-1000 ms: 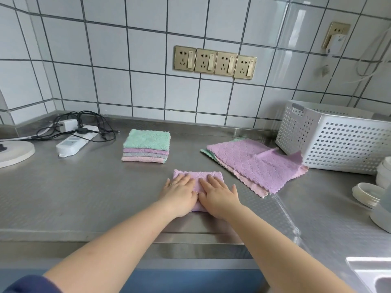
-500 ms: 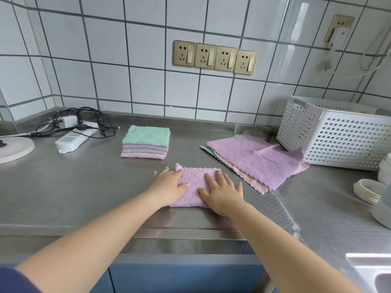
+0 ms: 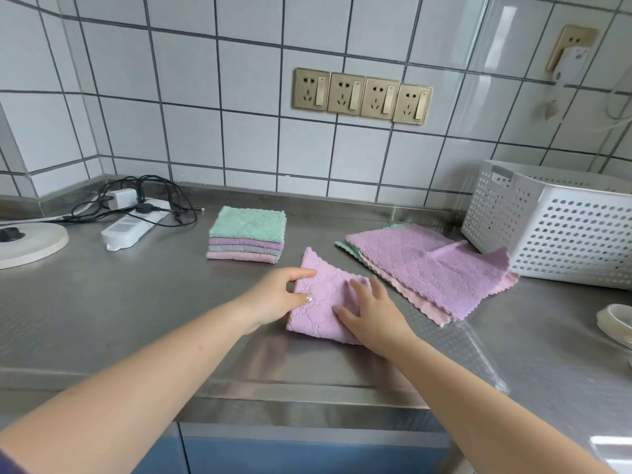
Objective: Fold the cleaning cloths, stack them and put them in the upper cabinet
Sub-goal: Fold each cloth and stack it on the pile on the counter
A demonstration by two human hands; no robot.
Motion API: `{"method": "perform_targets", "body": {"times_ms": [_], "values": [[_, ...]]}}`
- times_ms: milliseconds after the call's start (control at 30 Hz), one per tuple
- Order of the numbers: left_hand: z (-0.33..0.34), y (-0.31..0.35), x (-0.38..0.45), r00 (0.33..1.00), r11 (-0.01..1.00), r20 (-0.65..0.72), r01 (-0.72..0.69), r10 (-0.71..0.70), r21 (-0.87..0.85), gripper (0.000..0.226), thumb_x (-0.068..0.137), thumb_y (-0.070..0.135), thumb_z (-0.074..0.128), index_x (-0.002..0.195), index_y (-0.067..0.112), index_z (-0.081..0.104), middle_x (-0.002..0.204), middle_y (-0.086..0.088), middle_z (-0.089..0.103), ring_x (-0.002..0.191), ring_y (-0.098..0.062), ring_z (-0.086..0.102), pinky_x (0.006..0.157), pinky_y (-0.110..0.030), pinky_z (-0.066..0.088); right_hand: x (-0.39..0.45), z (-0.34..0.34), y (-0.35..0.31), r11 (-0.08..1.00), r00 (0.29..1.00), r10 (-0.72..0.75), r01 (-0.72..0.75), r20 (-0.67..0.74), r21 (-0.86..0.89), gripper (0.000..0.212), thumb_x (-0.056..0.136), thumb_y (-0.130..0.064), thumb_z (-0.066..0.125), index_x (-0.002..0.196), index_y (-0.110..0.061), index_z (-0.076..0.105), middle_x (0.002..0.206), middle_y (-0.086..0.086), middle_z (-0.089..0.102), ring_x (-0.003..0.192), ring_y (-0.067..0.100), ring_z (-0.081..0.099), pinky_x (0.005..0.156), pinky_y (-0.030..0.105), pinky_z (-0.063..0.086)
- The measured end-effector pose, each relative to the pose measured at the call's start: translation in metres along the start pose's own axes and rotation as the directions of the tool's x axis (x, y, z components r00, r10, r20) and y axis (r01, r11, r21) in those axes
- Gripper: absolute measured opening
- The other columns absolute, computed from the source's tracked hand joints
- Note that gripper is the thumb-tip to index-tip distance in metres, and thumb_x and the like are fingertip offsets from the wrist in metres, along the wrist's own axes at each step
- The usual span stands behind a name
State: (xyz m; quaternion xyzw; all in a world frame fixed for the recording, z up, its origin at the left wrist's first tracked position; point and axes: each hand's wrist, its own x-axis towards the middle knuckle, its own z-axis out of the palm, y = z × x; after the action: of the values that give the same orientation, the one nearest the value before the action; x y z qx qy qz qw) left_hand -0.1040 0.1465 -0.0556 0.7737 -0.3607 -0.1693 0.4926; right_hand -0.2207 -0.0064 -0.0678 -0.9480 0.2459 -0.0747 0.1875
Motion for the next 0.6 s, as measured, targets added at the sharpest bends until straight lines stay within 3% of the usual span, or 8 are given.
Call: {"method": "perform_targets", "body": {"times_ms": [133,200,267,333,400,500,600], "values": [[-0.022,0.002,0.012,0.995,0.994,-0.055,-0.082,0.078,-0.066,0.048,0.085,0.006,0.064,0.127,0.027,0.055,0.129,0.018,0.049,0.122,-0.003,0.046,0.107,-0.023,0.033,0.021,-0.012,-0.01,0.905,0.998,0.039,-0.014,-0.05,0.424,0.063,0.088,-0.04,0.059,0.144,-0.029,0.033,0.149,-0.002,0.031,0.135,0.018,0.036,0.104,0.028,0.031],[-0.037,0.004,0.019,0.995,0.992,-0.066,-0.085,0.079,-0.098,0.047,0.086,0.006,0.063,0.127,0.028,0.055,0.128,0.018,0.05,0.122,-0.002,0.044,0.107,-0.022,0.033,0.035,-0.017,-0.017,0.777,0.996,0.088,-0.072,0.006,0.625,0.058,0.086,-0.034,0.064,0.139,-0.033,0.039,0.132,-0.007,0.043,0.125,0.019,0.047,0.1,0.027,0.037],[-0.058,0.002,0.031,0.994,0.99,-0.081,-0.077,0.067,-0.117,0.047,0.086,0.004,0.062,0.127,0.026,0.054,0.129,0.016,0.048,0.122,-0.004,0.045,0.105,-0.021,0.034,0.056,-0.017,-0.029,0.614,0.993,0.104,-0.115,0.065,0.781,0.046,0.085,-0.027,0.067,0.127,-0.036,0.051,0.127,-0.004,0.053,0.11,0.019,0.058,0.093,0.032,0.049],[-0.079,0.001,0.043,0.991,0.994,-0.121,-0.067,0.055,-0.092,0.046,0.087,0.003,0.061,0.127,0.024,0.054,0.13,0.011,0.05,0.119,-0.008,0.049,0.1,-0.02,0.036,0.077,-0.021,-0.043,0.518,0.995,0.067,-0.095,0.07,0.85,0.031,0.085,-0.019,0.067,0.113,-0.032,0.061,0.121,0.002,0.06,0.097,0.016,0.062,0.073,0.026,0.053],[-0.099,0.001,0.055,0.985,0.997,-0.166,-0.063,0.054,-0.054,0.043,0.088,0.004,0.06,0.127,0.021,0.055,0.128,0.008,0.052,0.116,-0.008,0.051,0.099,-0.021,0.038,0.098,-0.027,-0.06,0.543,0.999,0.035,-0.05,0.037,0.838,0.024,0.086,-0.018,0.066,0.108,-0.029,0.064,0.117,0.0,0.064,0.095,0.015,0.062,0.059,0.018,0.046],[-0.134,-0.005,0.079,0.964,0.997,-0.263,-0.032,0.048,0.064,0.043,0.088,0.009,0.061,0.128,0.02,0.055,0.121,0.012,0.05,0.118,-0.006,0.046,0.105,-0.024,0.033,0.143,-0.03,-0.094,0.576,1.0,-0.005,-0.001,0.005,0.818,0.027,0.086,-0.02,0.066,0.111,-0.028,0.064,0.119,-0.001,0.064,0.101,0.017,0.062,0.07,0.024,0.048],[-0.16,-0.013,0.099,0.95,0.996,-0.311,0.014,0.015,0.094,0.043,0.088,0.011,0.06,0.13,0.017,0.053,0.115,0.008,0.048,0.114,-0.008,0.044,0.1,-0.023,0.033,0.175,-0.028,-0.121,0.634,1.0,-0.023,0.014,0.0,0.773,0.031,0.086,-0.023,0.065,0.116,-0.028,0.062,0.117,-0.003,0.063,0.088,0.014,0.059,0.06,0.023,0.045]]}}
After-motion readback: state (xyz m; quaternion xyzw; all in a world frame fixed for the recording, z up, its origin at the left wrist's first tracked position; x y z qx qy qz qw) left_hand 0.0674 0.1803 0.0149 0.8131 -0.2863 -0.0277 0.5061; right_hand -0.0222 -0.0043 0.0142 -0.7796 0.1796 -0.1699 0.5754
